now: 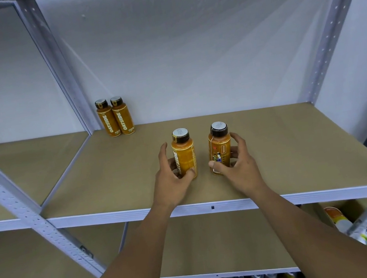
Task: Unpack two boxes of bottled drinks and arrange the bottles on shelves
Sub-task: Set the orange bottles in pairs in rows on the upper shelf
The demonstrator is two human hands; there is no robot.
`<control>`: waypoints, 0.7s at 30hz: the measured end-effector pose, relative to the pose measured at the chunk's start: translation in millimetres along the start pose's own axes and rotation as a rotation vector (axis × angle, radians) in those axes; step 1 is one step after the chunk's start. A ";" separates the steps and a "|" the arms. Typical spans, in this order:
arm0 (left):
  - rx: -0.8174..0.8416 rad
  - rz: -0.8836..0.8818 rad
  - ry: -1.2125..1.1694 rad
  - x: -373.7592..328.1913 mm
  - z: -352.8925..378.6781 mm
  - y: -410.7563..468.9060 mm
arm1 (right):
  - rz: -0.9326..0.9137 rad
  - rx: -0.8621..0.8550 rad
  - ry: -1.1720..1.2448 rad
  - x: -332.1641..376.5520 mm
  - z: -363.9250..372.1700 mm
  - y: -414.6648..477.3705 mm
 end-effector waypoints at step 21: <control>0.007 -0.009 0.057 1.2 3.9 1.6 | 0.033 0.047 -0.003 -6.0 4.3 0.6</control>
Point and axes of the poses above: each hand's wrist, its own y-axis towards the middle knuckle, its own z-axis out of the palm, x = y × z, the point moved 8 cm from there along y, towards the middle knuckle, and after that the axes turned 5 degrees about y, right-handed, at the moved point
